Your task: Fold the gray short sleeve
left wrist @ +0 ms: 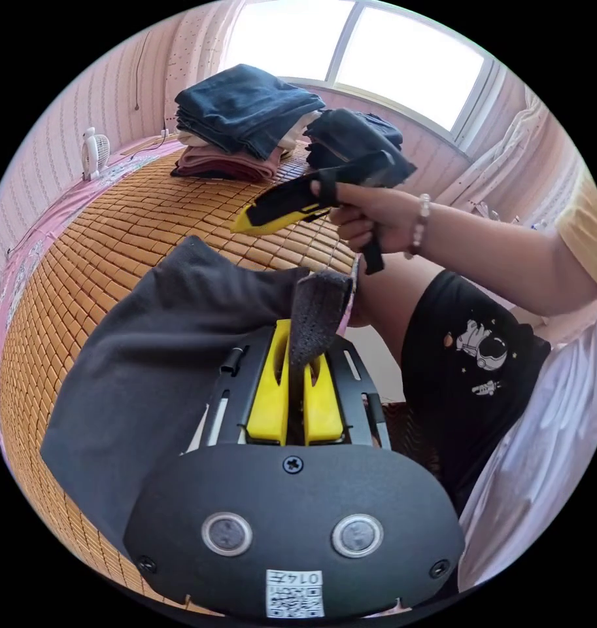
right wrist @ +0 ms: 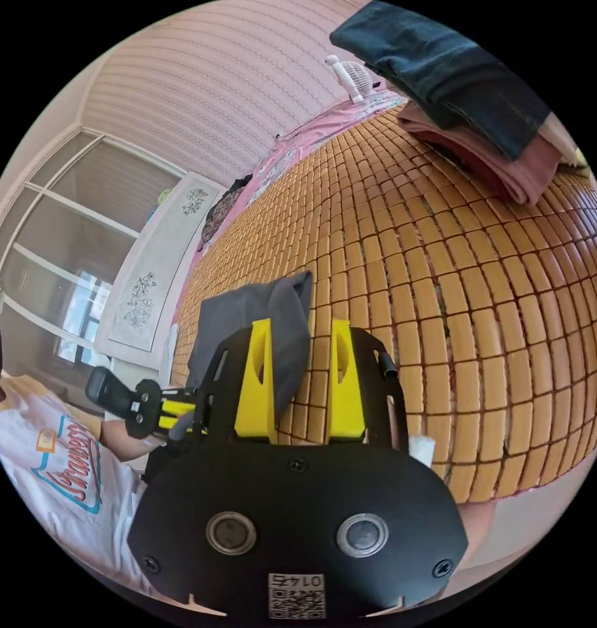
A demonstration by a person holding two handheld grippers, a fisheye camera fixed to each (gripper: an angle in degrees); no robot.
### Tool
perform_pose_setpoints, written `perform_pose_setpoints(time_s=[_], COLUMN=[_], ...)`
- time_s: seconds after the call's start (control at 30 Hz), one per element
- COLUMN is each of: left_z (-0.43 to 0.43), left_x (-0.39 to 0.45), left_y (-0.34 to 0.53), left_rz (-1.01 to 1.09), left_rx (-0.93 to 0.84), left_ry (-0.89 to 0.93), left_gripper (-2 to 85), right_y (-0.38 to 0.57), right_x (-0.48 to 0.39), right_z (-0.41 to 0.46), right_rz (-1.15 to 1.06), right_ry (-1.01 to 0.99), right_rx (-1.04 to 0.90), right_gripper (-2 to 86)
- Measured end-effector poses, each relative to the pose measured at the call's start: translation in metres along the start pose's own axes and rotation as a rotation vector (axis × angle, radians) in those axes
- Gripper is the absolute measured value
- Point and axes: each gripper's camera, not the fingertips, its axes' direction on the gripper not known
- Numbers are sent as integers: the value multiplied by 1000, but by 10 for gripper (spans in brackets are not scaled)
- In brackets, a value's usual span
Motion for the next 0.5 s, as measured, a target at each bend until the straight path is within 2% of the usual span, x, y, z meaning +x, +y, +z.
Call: perform_pose_setpoints(time_s=[0.2,0.33,0.5], left_z=[-25,-43,-72], left_x=[11,10,14], left_y=[7,-3,-32], left_rz=[15,10,-7], left_rx=[14,116,329], left_ry=[-2,18,143], left_gripper=[-7,-7,-7], right_y=[-23,-14,2], right_x=[2,7,-10], right_z=[33,-25,-106], right_rz=[11,18,7], right_ry=[-15,8,134], right_rx=[-52,48,124], right_gripper=[32,17,13])
